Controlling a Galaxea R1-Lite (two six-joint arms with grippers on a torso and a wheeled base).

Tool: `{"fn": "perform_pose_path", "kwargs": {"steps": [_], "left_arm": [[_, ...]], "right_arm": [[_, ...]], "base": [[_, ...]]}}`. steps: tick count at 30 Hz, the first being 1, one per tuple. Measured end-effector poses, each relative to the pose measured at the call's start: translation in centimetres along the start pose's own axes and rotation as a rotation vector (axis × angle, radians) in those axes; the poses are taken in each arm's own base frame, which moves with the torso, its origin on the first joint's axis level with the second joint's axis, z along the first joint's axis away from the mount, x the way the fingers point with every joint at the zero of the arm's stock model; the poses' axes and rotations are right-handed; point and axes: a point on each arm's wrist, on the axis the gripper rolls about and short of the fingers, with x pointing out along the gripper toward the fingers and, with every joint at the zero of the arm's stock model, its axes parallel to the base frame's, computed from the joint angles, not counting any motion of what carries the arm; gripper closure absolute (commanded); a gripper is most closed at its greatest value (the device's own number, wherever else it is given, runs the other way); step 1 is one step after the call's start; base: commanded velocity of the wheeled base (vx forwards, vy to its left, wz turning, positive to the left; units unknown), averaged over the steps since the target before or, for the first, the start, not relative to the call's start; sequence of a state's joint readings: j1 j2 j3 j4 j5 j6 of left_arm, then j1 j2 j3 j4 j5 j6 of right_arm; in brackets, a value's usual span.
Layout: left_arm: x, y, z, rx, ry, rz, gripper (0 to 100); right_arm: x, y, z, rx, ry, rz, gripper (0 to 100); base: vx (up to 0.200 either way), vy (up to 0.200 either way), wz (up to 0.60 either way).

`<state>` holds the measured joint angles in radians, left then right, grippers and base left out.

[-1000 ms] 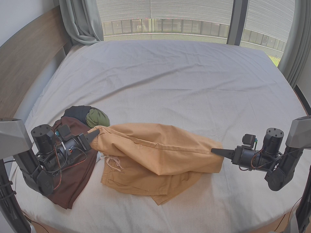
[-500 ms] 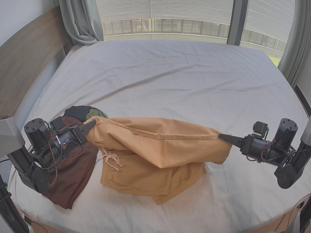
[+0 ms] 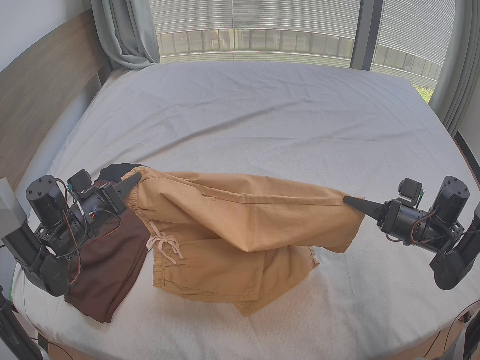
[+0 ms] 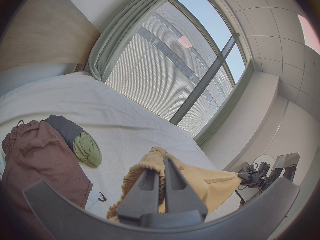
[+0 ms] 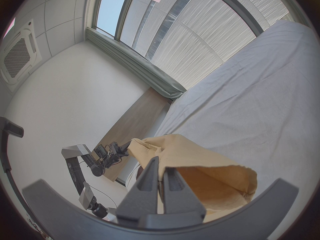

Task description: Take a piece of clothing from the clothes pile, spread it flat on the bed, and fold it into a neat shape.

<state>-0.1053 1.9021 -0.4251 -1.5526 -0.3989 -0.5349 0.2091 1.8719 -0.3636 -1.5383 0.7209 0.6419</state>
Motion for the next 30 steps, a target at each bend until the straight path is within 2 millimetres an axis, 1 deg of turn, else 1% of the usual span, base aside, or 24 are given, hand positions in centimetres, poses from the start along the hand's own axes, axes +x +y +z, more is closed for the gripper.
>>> {"fn": "perform_pose_path", "kwargs": {"steps": [6, 16, 30], "left_arm": [[-0.3, -0.6, 0.7, 0.009, -0.013, -0.032, 100], [-0.6, -1.0, 1.0, 0.014, -0.023, -0.04, 100], [-0.7, -0.9, 1.0, 0.014, -0.022, -0.039, 100]], "right_arm": [[-0.2, 0.6, 0.5, -0.022, -0.019, 0.013, 100], [-0.4, 1.1, 1.6, -0.05, -0.065, 0.012, 100], [-0.7, 0.7, 3.2, -0.051, -0.135, -0.016, 100]], "base": [[0.0, 0.0, 0.0], [0.0, 0.0, 0.0], [0.0, 0.0, 0.0]]}}
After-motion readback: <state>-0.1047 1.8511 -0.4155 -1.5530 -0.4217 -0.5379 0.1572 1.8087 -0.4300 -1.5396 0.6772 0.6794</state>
